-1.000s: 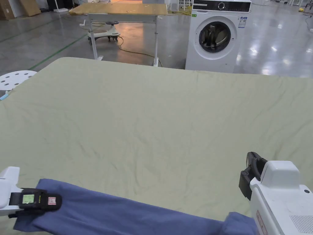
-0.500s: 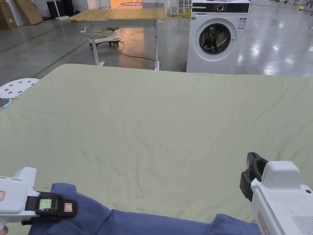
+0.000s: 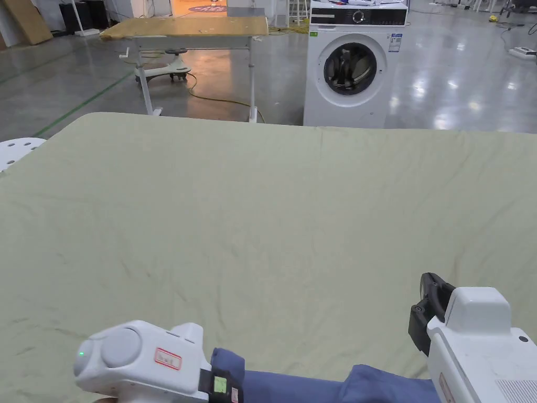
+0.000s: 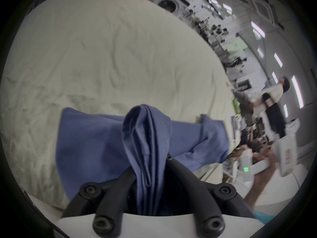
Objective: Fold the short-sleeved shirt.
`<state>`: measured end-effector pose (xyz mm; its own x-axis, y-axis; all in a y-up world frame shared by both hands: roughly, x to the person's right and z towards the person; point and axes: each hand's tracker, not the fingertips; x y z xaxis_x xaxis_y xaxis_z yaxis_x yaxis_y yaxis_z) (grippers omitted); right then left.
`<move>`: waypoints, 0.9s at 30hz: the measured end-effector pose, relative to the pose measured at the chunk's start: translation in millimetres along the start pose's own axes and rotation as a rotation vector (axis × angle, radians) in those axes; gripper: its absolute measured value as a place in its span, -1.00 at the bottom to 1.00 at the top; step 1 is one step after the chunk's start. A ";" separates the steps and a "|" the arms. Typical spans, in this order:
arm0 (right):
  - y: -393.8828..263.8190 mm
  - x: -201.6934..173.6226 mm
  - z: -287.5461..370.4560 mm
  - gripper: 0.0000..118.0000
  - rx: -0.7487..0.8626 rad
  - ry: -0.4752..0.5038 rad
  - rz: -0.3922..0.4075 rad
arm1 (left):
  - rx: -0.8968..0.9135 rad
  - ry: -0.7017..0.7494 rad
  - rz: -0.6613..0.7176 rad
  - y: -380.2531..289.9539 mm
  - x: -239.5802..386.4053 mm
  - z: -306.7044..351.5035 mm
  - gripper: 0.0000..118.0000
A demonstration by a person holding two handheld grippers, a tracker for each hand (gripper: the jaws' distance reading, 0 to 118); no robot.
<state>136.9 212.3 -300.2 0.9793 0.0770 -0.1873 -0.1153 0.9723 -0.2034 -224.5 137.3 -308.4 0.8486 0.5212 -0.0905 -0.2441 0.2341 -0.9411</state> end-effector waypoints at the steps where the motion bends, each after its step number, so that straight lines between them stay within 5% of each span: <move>1: -0.7 1.3 0.2 -1.00 -0.003 -0.004 0.000 | -0.004 0.044 -0.008 -1.2 2.8 -9.8 -0.95; 7: -1.5 5.9 2.6 -1.00 -0.013 -0.019 0.003 | 0.014 0.059 0.052 -1.2 1.1 -31.5 -0.91; 14: -1.9 5.2 3.8 -1.00 -0.016 -0.013 0.008 | 0.093 -0.034 0.075 -4.3 4.4 5.2 -0.07; 17: -1.0 4.7 5.5 -1.00 -0.016 -0.009 0.012 | 0.148 -0.066 0.044 -4.7 6.8 29.3 -0.19; 20: -1.1 6.3 6.7 -1.00 -0.015 -0.012 0.017 | 0.189 -0.092 0.020 -6.0 8.4 44.6 -0.67; 27: -3.3 9.9 8.8 -1.00 -0.023 -0.016 0.010 | 0.110 0.049 -0.079 -16.3 16.8 13.0 -0.85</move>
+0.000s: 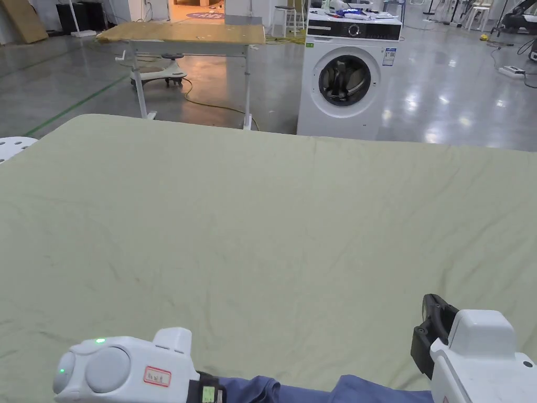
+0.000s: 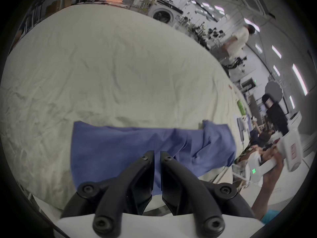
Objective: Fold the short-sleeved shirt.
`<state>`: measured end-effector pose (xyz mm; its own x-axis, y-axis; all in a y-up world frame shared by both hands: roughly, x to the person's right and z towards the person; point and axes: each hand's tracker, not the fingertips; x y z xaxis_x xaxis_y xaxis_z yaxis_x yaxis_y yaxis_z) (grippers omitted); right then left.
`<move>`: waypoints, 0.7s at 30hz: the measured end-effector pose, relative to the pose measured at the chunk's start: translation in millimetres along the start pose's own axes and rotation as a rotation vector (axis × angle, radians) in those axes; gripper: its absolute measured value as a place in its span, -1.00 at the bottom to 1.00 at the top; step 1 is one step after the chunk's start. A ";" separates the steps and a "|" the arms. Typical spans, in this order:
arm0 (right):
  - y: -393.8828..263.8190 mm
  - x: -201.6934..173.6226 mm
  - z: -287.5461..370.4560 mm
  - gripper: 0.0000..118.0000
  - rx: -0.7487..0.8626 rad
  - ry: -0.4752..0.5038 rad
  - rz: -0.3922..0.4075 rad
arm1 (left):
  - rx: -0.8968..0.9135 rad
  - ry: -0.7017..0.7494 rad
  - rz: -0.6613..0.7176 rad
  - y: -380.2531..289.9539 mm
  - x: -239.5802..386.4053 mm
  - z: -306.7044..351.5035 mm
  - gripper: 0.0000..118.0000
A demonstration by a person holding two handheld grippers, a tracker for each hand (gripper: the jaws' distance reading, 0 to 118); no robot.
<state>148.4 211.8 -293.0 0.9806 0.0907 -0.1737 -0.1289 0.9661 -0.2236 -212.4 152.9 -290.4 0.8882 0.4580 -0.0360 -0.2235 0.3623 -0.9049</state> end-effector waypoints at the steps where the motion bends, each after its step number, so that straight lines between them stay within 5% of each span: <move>1: -1.2 0.2 0.2 -1.00 -0.001 -0.001 0.000 | -0.039 -0.011 -0.010 -4.0 2.8 -8.8 -0.88; 7: -5.6 0.0 0.8 -1.00 -0.014 -0.002 -0.001 | -0.084 -0.163 -0.070 -26.8 24.7 -47.9 -0.89; 11: -6.0 -0.3 1.2 -1.00 -0.016 -0.003 -0.005 | -0.077 -0.101 -0.084 -36.4 26.0 -67.2 -0.89; 21: -2.9 -2.8 0.4 -1.00 0.001 0.004 -0.015 | -0.020 -0.221 -0.082 -36.3 19.3 -39.5 -0.80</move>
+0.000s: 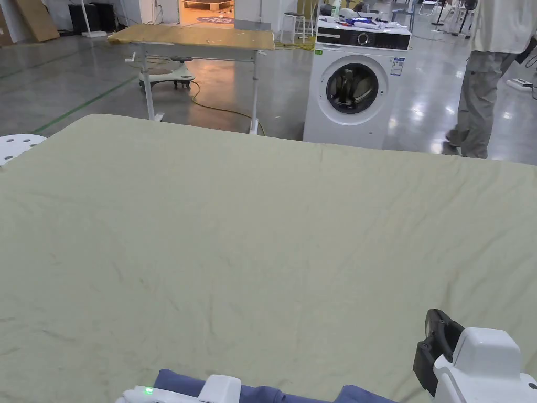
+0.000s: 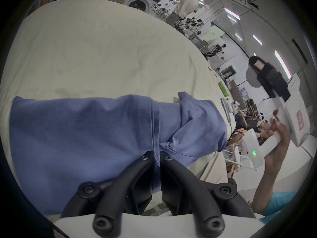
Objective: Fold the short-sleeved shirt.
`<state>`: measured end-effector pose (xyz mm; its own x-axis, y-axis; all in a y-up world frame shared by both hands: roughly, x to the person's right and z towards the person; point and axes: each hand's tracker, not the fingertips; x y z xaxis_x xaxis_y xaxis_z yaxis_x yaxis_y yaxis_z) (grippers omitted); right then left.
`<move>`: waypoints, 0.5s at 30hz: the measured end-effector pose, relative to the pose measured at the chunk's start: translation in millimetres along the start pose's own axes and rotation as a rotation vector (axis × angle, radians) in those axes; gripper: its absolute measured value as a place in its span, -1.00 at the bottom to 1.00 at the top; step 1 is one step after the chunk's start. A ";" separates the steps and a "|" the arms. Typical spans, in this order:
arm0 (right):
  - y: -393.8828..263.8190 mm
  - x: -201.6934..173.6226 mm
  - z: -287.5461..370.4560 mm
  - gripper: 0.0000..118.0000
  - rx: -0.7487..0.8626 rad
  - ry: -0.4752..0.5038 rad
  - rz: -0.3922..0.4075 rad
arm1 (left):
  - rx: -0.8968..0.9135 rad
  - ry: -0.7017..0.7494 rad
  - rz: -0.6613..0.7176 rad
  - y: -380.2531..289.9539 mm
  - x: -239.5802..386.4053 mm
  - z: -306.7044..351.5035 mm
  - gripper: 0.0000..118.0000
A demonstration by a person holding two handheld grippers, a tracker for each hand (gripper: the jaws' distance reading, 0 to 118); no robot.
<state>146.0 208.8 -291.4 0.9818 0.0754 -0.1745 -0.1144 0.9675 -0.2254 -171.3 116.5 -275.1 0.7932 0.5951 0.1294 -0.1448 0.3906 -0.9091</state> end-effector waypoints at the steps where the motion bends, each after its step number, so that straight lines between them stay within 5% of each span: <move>1: 0.6 -0.2 0.1 -1.00 0.005 -0.001 -0.001 | 0.026 -0.011 0.015 2.4 -3.7 11.3 -0.66; 7: 6.2 -0.4 -0.3 -1.00 0.025 0.004 0.002 | 0.188 0.027 0.091 15.7 -60.3 93.4 0.03; 10: 7.0 -1.2 -2.3 -1.00 0.030 0.009 -0.002 | 0.222 0.076 0.156 17.1 -103.0 122.2 0.05; 15: 8.8 -4.4 -4.2 -1.00 0.030 0.017 -0.006 | 0.192 -0.062 0.251 7.2 -155.4 127.7 0.05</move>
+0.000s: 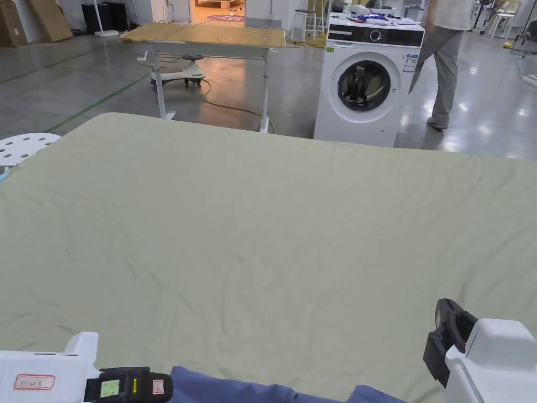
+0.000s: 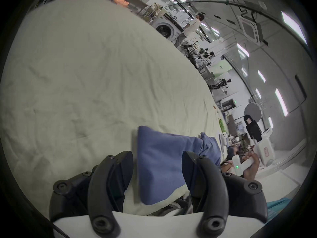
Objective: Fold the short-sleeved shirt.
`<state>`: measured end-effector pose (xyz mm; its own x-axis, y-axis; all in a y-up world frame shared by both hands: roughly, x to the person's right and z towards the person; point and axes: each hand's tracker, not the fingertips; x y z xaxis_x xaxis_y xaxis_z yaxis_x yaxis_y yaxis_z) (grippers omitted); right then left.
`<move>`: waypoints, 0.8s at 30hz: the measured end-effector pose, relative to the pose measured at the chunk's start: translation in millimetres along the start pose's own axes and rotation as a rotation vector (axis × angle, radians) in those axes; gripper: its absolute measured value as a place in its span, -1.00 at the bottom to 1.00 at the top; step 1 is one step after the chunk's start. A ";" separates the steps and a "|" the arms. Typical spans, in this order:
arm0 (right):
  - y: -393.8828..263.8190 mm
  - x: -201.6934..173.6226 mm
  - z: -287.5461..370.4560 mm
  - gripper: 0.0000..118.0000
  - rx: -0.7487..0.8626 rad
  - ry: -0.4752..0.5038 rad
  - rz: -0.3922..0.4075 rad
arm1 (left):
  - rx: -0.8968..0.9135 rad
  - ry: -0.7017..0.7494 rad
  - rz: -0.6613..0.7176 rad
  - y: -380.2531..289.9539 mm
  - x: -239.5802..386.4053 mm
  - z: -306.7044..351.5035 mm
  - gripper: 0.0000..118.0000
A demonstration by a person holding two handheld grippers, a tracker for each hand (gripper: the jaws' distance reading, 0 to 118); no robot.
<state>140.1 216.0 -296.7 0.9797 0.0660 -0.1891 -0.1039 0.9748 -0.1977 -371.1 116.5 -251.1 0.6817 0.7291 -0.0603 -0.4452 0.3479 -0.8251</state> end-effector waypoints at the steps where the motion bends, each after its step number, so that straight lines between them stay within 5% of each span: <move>1: -0.3 -0.2 -0.3 -1.00 0.000 0.002 -0.001 | -0.014 -0.021 0.025 -1.2 -9.6 -3.5 0.05; 5: -1.0 -1.2 -1.0 -1.00 -0.005 0.002 -0.005 | -0.071 -0.094 0.091 -7.5 -42.6 -26.9 0.03; 9: -1.4 -1.7 -1.0 -1.00 -0.010 0.001 0.000 | -0.060 -0.331 0.184 -12.8 -63.5 -49.9 -0.02; 13: -1.7 -1.4 -0.8 -1.00 -0.017 -0.004 -0.005 | -0.062 -0.245 0.099 -19.4 -57.9 -68.0 -0.83; 24: 2.4 0.5 -2.8 -1.00 -0.017 -0.004 0.008 | 0.000 -0.168 -0.056 1.0 7.4 -17.1 -0.94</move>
<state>139.8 217.8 -299.9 0.9796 0.0744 -0.1865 -0.1142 0.9704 -0.2130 -356.6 112.2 -262.0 0.5988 0.7968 0.0805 -0.4089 0.3906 -0.8247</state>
